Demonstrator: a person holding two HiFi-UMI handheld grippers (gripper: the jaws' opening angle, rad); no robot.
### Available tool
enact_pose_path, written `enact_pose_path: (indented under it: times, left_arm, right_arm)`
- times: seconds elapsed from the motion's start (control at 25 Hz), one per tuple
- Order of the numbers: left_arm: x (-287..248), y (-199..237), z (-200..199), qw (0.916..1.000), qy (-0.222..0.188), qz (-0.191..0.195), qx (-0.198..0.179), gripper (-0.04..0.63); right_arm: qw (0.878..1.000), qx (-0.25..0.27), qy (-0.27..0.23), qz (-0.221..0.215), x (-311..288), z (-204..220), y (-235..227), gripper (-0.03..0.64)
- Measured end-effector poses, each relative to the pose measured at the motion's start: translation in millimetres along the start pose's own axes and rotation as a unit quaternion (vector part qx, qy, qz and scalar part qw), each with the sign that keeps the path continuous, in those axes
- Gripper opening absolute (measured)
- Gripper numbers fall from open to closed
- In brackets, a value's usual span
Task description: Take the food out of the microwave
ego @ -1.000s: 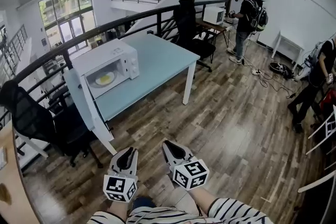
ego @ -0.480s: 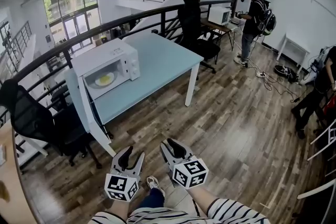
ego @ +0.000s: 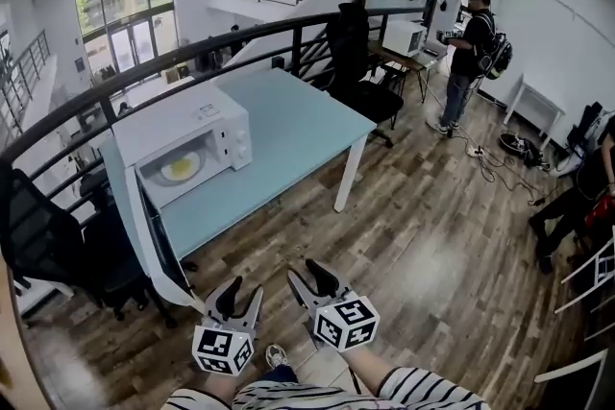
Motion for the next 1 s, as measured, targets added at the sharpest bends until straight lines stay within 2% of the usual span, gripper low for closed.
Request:
enact_pose_path:
  times: [0.28,0.6,0.8,1.0]
  left_arm:
    - [-49.1,62.6,9.0,0.9998,0.008,-0.011,0.015,0.156]
    - [-72.9,110.8,18.9,0.9988,0.015,-0.040,0.022,0.156]
    - [-83.0,138.5,24.7,0.9961,0.022,-0.081,0.029,0.156]
    - [-95.2,172.9,30.1,0.9895,0.024,-0.137,0.041,0.156]
  right_arm:
    - [1.000,-0.002,0.018,-0.009,-84.0,-12.1,-15.6,0.179]
    - [0.999,-0.006,0.031,-0.027,-152.8,-17.2,-21.8,0.178]
    - [0.998,-0.007,0.043,-0.054,-193.0,-21.5,-23.4,0.178]
    - [0.994,-0.002,0.064,-0.088,-239.6,-27.0,-28.2,0.178]
Point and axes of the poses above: the fingertips, and each gripper's own axes: x backward along the fingers, y to its left, z out of its underside, the point moved 2 cm from there along x, backward along the fingers, and after that the axes turned 12 degrees about -x, right-handed, at the moved point
